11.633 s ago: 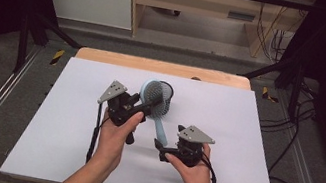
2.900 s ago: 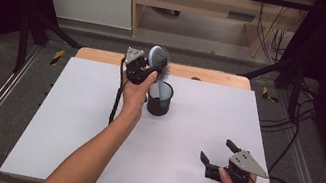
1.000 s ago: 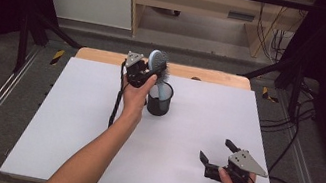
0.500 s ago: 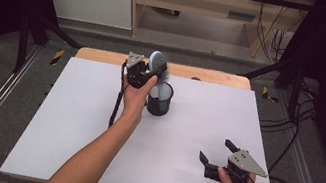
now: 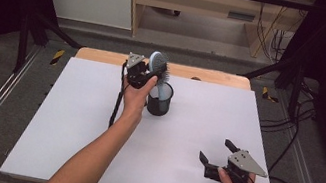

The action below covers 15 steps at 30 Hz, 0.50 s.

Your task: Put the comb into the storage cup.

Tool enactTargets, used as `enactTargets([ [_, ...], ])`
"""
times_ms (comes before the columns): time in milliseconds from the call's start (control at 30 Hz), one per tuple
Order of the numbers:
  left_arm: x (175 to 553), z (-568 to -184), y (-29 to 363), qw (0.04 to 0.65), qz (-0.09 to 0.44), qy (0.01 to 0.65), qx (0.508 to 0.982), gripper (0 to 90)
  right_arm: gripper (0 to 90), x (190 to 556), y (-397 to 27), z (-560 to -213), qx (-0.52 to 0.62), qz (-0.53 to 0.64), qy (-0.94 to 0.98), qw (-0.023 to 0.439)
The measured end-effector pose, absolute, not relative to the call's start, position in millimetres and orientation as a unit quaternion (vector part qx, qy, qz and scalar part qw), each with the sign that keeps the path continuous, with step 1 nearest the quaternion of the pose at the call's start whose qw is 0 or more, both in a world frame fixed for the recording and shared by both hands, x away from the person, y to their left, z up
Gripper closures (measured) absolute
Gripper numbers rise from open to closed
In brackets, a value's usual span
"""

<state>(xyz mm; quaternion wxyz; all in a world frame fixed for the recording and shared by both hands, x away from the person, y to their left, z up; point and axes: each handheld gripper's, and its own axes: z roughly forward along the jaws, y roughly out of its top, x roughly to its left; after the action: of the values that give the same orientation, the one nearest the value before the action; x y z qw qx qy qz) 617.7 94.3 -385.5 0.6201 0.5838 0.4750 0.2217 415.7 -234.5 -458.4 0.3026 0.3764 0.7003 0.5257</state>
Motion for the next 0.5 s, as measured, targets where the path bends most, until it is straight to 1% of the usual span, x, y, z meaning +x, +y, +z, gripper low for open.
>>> enactTargets([
  [500,618.8,-385.9,97.6,0.62,0.216,0.479,0.583,49.2,2.5,415.6,-233.9,-458.8,0.377,0.525,0.701,0.301],
])
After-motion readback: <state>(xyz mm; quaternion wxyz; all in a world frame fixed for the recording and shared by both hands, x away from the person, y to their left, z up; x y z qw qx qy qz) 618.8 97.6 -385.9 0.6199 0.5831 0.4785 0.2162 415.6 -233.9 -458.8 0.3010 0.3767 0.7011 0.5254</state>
